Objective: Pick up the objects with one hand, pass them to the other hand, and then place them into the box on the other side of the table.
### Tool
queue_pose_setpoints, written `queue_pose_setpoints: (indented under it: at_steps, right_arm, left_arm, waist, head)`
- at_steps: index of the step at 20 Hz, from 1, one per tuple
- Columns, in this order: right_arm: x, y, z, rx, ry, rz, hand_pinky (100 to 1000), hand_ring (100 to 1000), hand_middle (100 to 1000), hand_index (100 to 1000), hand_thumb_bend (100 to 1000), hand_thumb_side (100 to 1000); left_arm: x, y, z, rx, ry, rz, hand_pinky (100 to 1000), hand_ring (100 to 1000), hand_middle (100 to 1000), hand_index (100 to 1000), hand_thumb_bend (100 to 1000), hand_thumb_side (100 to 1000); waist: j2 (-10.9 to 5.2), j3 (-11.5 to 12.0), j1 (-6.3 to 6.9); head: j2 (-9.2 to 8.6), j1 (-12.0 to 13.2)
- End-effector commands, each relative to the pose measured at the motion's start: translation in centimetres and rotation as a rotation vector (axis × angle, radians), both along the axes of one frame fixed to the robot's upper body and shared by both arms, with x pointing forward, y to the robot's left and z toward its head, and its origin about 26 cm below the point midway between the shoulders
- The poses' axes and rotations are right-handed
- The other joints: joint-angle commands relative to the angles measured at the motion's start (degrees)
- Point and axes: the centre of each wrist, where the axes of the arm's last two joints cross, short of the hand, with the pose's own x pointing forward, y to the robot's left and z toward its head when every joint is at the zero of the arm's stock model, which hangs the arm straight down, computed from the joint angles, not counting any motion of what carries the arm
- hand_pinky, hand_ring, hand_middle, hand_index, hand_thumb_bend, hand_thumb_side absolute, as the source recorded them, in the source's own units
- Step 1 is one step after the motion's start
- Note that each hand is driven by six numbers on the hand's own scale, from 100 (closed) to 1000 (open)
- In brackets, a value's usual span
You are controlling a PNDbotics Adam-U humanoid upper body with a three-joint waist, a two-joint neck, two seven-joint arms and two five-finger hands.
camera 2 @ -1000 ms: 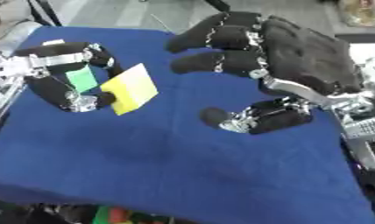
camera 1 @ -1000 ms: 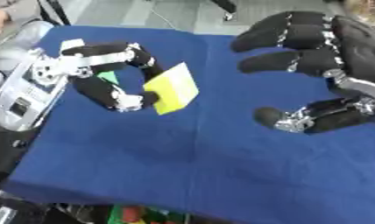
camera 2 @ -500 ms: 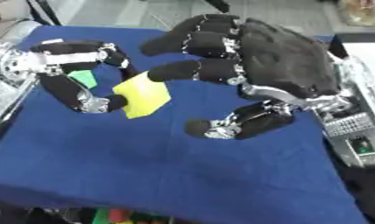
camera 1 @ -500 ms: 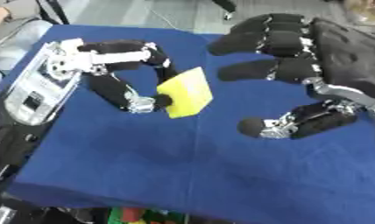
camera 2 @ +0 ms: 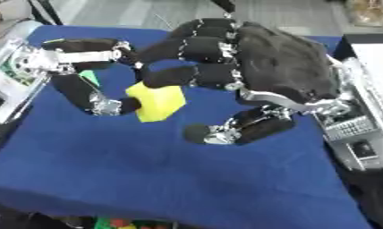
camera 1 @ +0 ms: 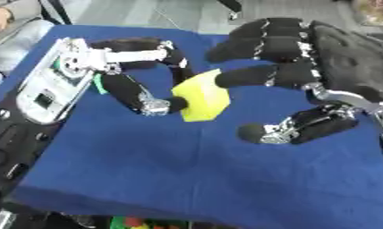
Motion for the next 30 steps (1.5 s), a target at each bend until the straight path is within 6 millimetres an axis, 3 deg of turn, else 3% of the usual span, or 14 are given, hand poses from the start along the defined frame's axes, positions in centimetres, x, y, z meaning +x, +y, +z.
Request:
queue_pose_setpoints:
  at_steps: [1, 30]
  right_arm:
    - [-0.3, 0.2, 0.8, 0.01, -0.023, 0.017, 834, 837, 884, 895, 363, 202]
    - [-0.6, 0.1, 0.6, -0.016, -0.06, -0.017, 773, 762, 815, 877, 367, 192]
  left_arm:
    - [-0.1, -0.4, 1.1, 0.008, -0.032, -0.013, 706, 556, 455, 629, 100, 540]
    - [-0.5, -1.7, 1.9, 0.011, -0.012, -0.043, 702, 551, 450, 624, 100, 542]
  waist:
    - [-0.6, 0.08, 0.01]
    - [-0.71, -0.11, 0.28]
  head:
    - [0.3, -0.03]
    - [0.3, 0.21]
